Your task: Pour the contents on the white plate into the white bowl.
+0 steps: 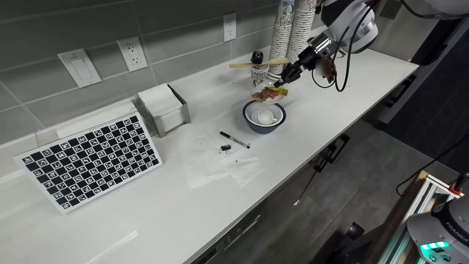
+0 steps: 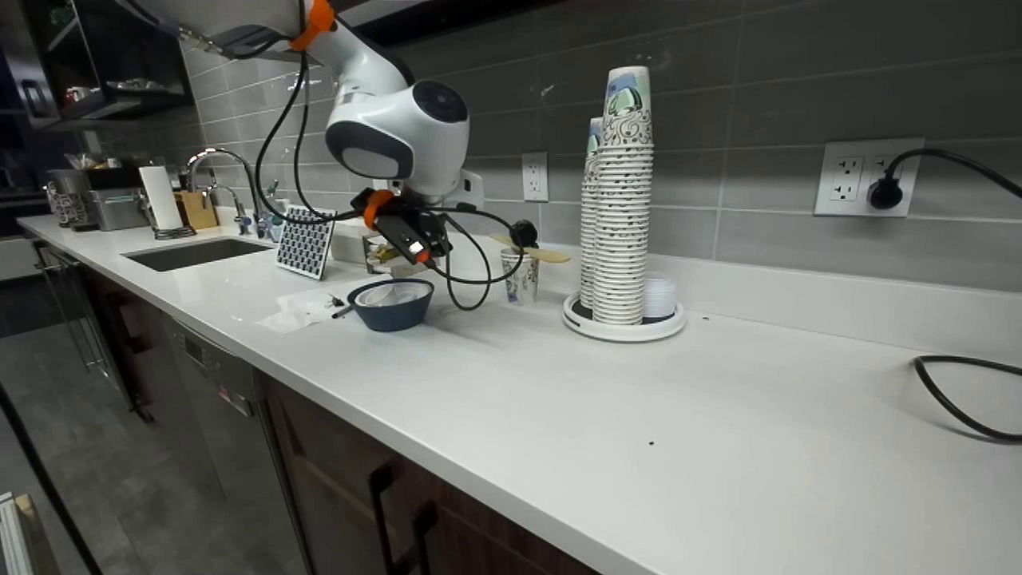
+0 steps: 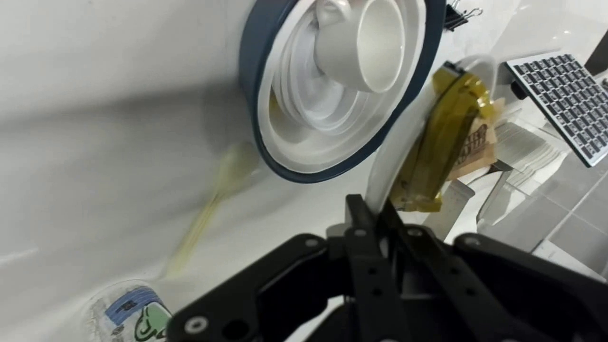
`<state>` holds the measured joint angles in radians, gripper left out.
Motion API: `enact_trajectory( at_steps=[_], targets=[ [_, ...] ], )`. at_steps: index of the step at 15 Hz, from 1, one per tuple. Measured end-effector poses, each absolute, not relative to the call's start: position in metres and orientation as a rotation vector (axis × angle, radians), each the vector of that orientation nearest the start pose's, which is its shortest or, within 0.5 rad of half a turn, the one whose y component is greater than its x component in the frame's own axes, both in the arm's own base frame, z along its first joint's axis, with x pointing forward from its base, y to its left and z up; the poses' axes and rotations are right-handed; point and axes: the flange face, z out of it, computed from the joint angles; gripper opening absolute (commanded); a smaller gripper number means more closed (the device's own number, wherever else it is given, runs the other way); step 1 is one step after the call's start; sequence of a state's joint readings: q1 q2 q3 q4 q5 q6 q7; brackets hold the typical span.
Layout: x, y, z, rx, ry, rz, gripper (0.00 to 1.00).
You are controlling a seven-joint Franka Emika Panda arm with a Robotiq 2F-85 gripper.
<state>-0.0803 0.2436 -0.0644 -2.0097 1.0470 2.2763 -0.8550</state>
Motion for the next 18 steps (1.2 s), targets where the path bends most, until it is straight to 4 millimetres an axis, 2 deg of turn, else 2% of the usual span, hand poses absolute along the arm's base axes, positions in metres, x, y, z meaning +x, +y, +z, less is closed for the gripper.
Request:
enact_trajectory(
  at_steps=[3, 10, 18],
  targets=[
    [0.606, -0.050, 0.356, -2.512, -0.089, -0.558, 0.03],
    [0.608, -0.062, 0.366, -2.704, -0.194, -0.713, 0.03],
    [0.591, -0.033, 0.405, -2.741, -0.545, -0.993, 0.03]
  ],
)
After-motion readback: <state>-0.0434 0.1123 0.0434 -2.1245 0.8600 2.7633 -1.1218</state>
